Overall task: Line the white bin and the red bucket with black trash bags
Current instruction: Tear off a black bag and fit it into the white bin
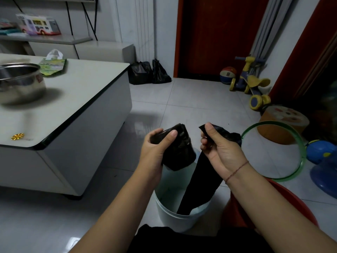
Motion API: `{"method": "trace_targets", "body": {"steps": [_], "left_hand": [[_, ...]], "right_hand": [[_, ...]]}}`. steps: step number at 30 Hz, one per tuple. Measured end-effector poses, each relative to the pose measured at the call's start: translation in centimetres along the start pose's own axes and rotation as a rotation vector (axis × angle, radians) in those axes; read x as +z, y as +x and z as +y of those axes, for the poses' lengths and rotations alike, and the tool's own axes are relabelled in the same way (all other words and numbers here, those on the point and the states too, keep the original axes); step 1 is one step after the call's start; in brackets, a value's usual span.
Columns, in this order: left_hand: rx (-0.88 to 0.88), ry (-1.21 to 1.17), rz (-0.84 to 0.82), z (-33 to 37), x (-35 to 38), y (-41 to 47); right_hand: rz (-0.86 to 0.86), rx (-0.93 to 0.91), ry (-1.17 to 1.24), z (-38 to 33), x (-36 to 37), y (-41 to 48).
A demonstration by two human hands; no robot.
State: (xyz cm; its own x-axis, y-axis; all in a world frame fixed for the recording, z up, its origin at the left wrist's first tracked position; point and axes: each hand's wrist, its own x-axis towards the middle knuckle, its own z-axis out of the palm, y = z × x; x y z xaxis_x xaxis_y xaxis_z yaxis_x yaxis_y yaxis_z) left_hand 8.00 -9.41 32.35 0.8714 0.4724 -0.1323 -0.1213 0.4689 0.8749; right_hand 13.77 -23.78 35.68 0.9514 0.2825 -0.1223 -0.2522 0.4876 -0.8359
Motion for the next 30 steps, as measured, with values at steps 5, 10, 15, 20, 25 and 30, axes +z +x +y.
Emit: {"method": "trace_targets", "body": {"steps": [5, 10, 15, 20, 25, 30], "left_hand": [[0.045, 0.08, 0.121, -1.6, -4.5, 2.2], [0.076, 0.161, 0.236, -3.6, -10.2, 4.6], [0.112, 0.274, 0.358, -6.2, -16.8, 6.9], [0.029, 0.415, 0.442, -11.9, -22.6, 8.3], [-0.073, 0.527, 0.474, -18.2, -25.9, 8.8], [-0.136, 0.572, 0.484, -22.3, -27.2, 9.1]], "right_hand": [[0.011, 0.039, -0.109, 1.4, -0.1, 1.2], [-0.003, 0.091, -0.143, 3.6, -0.4, 3.0], [-0.008, 0.134, -0.174, 6.4, -0.9, 5.1], [-0.023, 0.21, -0.236, 9.3, -1.1, 6.4], [-0.069, 0.272, -0.25, 11.5, -2.2, 7.0], [-0.053, 0.307, -0.313, 12.6, -3.2, 7.5]]}}
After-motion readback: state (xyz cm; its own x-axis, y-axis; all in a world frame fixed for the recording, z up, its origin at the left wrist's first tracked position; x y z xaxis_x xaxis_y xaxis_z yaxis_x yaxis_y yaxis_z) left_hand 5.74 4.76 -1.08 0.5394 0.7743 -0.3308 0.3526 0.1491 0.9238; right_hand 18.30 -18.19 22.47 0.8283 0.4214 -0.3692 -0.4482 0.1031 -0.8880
